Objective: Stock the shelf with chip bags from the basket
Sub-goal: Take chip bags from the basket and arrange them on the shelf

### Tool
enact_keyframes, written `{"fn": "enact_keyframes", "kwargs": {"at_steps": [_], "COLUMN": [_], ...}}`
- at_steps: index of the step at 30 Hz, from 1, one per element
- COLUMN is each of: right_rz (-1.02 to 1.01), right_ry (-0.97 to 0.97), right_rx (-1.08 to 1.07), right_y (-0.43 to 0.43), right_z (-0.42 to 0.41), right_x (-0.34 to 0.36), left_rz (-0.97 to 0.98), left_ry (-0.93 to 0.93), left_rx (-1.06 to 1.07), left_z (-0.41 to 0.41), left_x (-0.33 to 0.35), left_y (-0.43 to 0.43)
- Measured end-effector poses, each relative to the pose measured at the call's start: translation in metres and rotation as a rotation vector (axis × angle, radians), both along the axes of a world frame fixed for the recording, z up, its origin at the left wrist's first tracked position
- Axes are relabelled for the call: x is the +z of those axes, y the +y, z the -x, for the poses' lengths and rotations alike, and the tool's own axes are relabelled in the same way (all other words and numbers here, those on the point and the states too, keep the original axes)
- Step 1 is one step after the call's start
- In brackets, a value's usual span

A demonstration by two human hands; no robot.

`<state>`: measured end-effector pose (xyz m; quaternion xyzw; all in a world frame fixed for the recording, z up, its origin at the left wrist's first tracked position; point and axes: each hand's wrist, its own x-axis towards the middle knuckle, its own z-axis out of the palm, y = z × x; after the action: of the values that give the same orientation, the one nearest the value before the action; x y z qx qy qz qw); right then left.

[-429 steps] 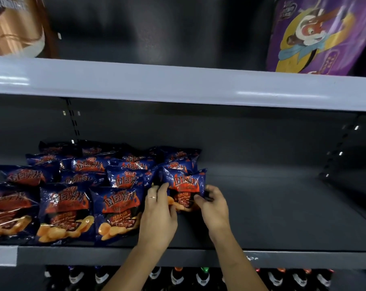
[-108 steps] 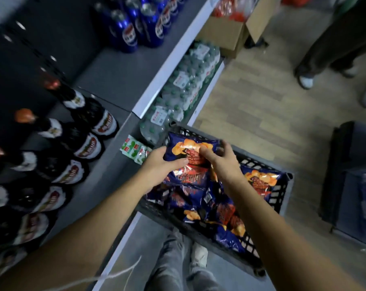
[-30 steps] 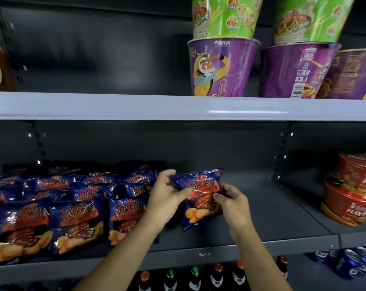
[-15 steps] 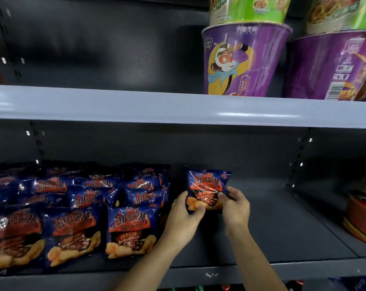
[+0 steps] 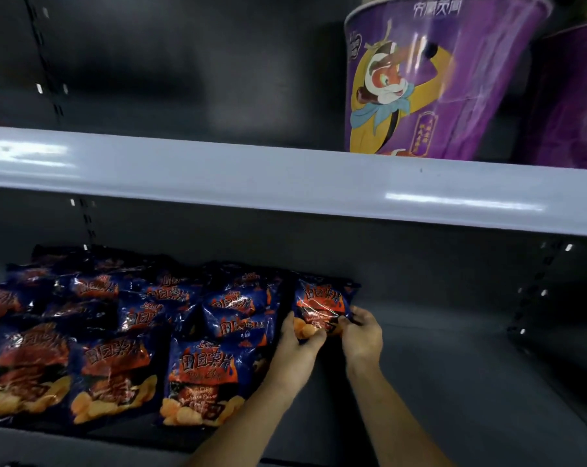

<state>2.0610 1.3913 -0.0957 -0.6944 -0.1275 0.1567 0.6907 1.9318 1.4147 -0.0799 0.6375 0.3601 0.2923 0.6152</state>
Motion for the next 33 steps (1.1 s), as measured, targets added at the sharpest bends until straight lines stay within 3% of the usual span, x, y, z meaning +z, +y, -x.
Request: {"fn": "enact_keyframes", "kwargs": {"at_steps": [22,33], "right_rz": [0.012,-0.145], "right_ry": [0.004,-0.018], "right_rx": [0.105,-0.069], "right_y": [0.012,-0.006], "right_z": [0.015,0.011], "right_x": [-0.001,0.025], "left_rz": [-0.064,-0.306], "left_ry": [-0.004,-0.002], "left_rx": [-0.018,0.142], "left_z": [0.024,0.018], "left_x": [-0.008,-0.009], "left_y": [0.026,0.006]}}
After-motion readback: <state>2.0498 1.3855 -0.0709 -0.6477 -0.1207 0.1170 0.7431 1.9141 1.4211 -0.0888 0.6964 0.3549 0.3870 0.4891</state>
